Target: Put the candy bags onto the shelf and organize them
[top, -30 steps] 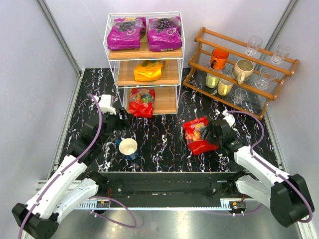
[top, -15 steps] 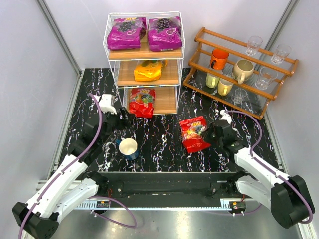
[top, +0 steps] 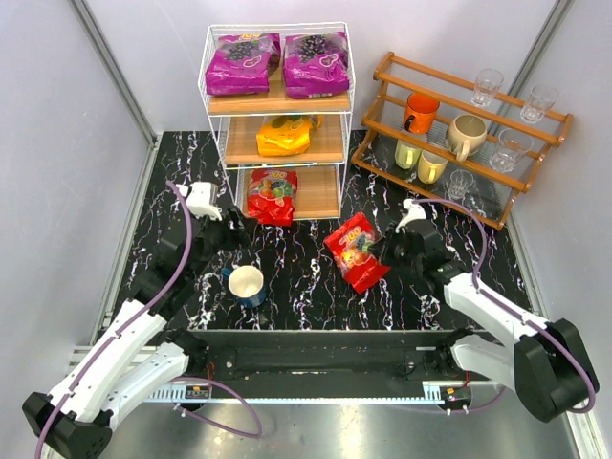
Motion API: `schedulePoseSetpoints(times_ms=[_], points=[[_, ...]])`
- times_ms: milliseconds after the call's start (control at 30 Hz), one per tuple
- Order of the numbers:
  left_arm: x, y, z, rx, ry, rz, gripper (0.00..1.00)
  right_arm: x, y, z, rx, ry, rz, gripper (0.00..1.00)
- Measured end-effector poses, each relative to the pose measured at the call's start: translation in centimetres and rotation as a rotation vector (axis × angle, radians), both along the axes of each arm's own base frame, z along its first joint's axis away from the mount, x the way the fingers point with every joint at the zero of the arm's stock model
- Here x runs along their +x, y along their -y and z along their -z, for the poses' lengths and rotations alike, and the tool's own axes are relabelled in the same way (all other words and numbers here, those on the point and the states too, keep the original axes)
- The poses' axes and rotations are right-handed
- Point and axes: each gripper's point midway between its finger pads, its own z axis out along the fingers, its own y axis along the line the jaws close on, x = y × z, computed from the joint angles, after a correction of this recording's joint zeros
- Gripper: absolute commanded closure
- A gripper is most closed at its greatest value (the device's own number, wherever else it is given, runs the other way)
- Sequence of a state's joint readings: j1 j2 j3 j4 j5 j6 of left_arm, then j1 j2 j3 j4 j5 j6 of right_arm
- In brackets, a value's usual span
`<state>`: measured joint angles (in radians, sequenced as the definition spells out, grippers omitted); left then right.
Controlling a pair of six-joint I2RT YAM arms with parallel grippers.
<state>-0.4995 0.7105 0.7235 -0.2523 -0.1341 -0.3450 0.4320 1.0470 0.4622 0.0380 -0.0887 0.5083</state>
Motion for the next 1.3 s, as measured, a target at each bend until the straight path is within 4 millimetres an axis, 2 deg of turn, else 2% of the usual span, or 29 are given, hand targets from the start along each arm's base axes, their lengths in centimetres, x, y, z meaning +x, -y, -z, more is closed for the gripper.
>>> schedulePoseSetpoints(times_ms=[133, 333, 467, 767, 1067, 1300], points=[[-0.1, -0.1, 0.0, -0.001, 0.003, -0.001, 0.25, 1.0, -2.7, -1.2, -0.002, 0.03, -0.1, 1.0], [-0.4, -0.3, -0.3, -0.008, 0.017, -0.001, 0.26, 2.3, -7.9, -2.3, 0.003, 0.068, -0.242, 1.0], [-0.5, -0.3, -0.4, -0.01, 0.022, -0.002, 0.26, 3.4, -10.0, -2.7, 0.007, 0.083, -0.281, 1.0], [-0.5, -0.4, -0.4, -0.009, 0.023, -0.006, 0.26, 7.2, -11.0, -4.1, -0.006, 0.148, -0.206, 1.0], [-0.5, -0.5, -0.6, -0.006, 0.03, -0.011, 0.25, 10.1, -12.5, -5.9, -0.026, 0.229, -0.1, 1.0], [-0.6, -0.6, -0.8, -0.007, 0.037, -0.01, 0.25, 11.8, -13.4, -5.6, -0.087, 0.267, 0.009, 1.0]])
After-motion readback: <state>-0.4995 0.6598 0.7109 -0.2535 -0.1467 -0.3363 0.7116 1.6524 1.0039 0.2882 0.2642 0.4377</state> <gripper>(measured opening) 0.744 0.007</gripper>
